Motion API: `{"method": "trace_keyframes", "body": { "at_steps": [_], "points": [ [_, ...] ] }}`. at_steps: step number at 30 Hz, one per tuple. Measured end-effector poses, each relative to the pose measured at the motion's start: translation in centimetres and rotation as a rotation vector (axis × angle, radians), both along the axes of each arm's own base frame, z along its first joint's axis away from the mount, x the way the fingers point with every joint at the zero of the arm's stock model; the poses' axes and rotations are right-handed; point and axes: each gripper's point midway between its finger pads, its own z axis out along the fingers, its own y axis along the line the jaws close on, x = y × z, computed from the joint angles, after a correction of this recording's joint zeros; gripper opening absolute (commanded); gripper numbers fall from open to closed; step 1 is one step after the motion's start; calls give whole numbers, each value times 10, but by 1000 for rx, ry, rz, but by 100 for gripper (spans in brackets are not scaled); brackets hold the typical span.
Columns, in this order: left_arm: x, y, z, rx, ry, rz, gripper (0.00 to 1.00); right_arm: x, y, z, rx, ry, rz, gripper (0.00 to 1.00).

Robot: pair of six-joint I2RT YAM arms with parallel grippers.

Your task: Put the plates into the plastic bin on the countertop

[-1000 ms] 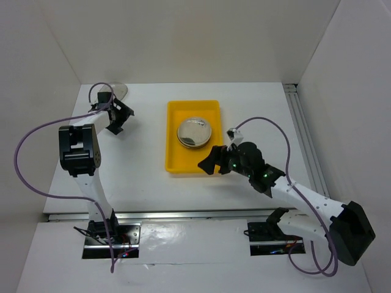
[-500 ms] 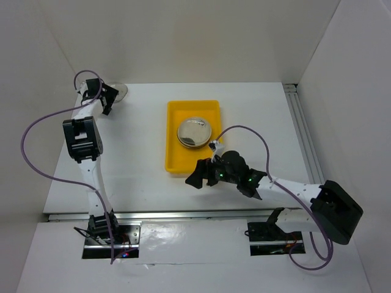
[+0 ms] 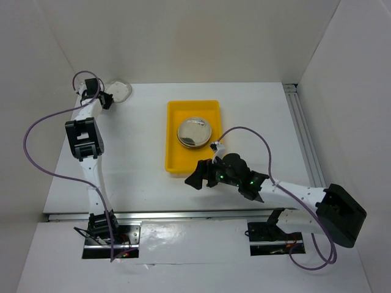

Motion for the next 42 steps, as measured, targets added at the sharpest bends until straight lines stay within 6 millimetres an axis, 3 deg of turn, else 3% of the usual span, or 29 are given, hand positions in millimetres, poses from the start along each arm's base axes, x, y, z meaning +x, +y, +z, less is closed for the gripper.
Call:
{"method": "trace_keyframes", "body": {
  "at_steps": [7, 10, 13, 16, 20, 23, 26, 30, 35, 42],
  "points": [
    [-12, -1, 2, -51, -9, 10, 0, 2, -17, 30, 29, -69, -64, 100],
    [-55, -15, 6, -73, 56, 11, 0, 2, -28, 30, -2, -79, -101, 100],
    [-98, -35, 29, -74, 77, -3, 0, 2, -41, 42, -3, -107, -138, 100],
    [-127, -71, 72, -65, 27, -74, 0, 2, -52, 58, 3, -132, -175, 100],
    [-129, -145, 136, -24, -113, -301, 0, -3, -67, 85, 41, -169, -214, 100],
    [-133, -208, 154, -5, -153, -504, 0, -10, -79, 96, 65, -184, -234, 100],
    [-146, -265, 146, 5, -126, -698, 0, -15, -92, 96, 52, -172, -259, 100],
    [-172, -317, 121, 15, -41, -889, 0, -19, -105, 98, 31, -163, -292, 100],
    [-197, -338, 101, 44, 42, -1005, 0, -24, -120, 101, 18, -169, -324, 100],
    [-211, -350, 91, 78, 79, -1077, 0, -26, -127, 101, 17, -170, -342, 100]
  ]
}}
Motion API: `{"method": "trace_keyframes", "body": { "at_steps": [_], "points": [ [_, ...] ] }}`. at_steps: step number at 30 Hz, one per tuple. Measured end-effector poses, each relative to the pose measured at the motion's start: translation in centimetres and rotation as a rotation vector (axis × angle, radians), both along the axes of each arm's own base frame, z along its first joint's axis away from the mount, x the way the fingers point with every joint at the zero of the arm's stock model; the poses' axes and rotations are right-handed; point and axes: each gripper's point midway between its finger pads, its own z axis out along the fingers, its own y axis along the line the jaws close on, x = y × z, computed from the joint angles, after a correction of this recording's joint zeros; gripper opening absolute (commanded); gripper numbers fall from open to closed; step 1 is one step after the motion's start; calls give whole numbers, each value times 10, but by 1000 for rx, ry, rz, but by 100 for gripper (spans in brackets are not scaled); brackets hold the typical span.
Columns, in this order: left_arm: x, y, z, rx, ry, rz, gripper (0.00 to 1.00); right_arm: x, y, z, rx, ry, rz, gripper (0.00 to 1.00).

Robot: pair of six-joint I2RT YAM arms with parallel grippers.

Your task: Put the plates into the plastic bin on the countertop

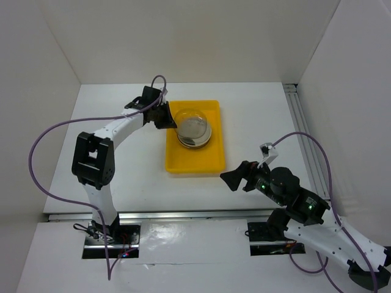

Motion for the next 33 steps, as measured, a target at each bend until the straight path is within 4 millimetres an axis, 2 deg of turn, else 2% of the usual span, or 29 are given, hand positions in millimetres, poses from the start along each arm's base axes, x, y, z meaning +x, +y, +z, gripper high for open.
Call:
{"method": "trace_keyframes", "body": {
  "at_steps": [3, 4, 5, 6, 10, 12, 13, 15, 16, 17, 22, 24, 26, 30, 32, 33],
  "points": [
    [-5, -5, -7, 19, 15, -20, 0, 0, -1, -2, -4, 8, -4, 100],
    [-7, -6, -9, 22, 20, -23, 3, -1, -1, -3, -5, 11, -5, 100],
    [-9, -7, -11, 24, 25, -27, 9, -1, -2, -3, -8, 14, -5, 100],
    [-11, -8, -13, 26, 33, -32, 24, -1, -2, -4, -9, 15, -5, 100],
    [-15, -12, -14, 24, 41, -45, 57, -1, -2, -5, -14, 18, -5, 100],
    [-17, -14, -14, 26, 39, -53, 67, -1, -2, -4, -12, 17, -6, 100],
    [-17, -16, -13, 25, 38, -55, 76, -1, -2, -4, -11, 16, -6, 100],
    [-20, -19, -10, 23, 34, -63, 83, -1, -2, -3, -9, 14, -6, 100],
    [-22, -21, -6, 21, 29, -68, 83, -1, -3, -2, -8, 12, -7, 100],
    [-24, -22, -1, 19, 22, -73, 92, -1, -3, -2, -6, 11, -7, 100],
    [-33, -25, 45, 1, -69, -77, 92, -2, -3, -1, -4, 10, -4, 100],
    [-41, -22, 66, 21, -113, -62, 100, -3, -2, -2, -5, 11, 3, 100],
    [-52, -15, 91, 58, -169, -27, 100, -3, 0, -3, -14, 13, 13, 100],
    [-99, -3, 155, 78, -324, 8, 100, 1, -3, -2, -64, 14, 0, 100],
    [-134, 16, 183, 69, -406, 34, 100, 5, -7, 7, -82, 1, -23, 100],
    [-150, 30, 191, 70, -434, 56, 100, 6, -10, 14, -90, -9, -35, 100]
  ]
}}
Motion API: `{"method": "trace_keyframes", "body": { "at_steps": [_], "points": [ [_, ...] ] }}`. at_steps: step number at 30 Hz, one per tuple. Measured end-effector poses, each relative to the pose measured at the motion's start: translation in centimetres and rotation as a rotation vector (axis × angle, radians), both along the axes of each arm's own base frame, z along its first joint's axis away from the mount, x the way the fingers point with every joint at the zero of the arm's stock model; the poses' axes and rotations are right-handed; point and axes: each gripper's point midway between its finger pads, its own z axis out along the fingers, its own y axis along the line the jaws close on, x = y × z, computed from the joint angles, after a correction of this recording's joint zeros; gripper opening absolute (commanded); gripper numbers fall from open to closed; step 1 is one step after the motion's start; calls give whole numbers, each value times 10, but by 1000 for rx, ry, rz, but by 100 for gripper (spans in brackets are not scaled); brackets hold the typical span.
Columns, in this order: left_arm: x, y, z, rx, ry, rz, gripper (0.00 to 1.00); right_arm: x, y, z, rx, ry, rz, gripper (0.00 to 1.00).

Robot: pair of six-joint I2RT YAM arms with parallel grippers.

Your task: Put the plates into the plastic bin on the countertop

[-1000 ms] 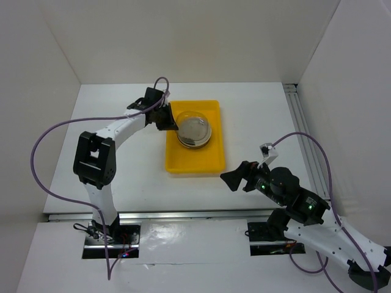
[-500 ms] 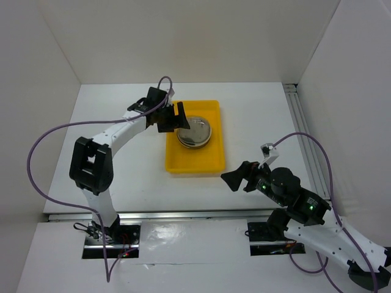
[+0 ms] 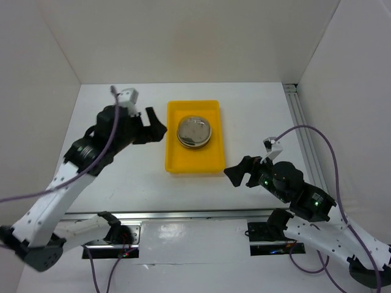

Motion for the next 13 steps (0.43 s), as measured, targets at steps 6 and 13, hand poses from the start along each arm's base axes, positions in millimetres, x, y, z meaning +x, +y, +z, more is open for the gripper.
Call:
{"method": "trace_keyframes", "body": {
  "at_steps": [6, 13],
  "points": [
    [-80, 78, -4, 32, -60, 132, 100, 6, -19, 56, 12, -93, -70, 100],
    [-132, 112, -36, 36, -2, 173, 100, 11, -35, 71, -18, -129, -136, 100]
  ]
}}
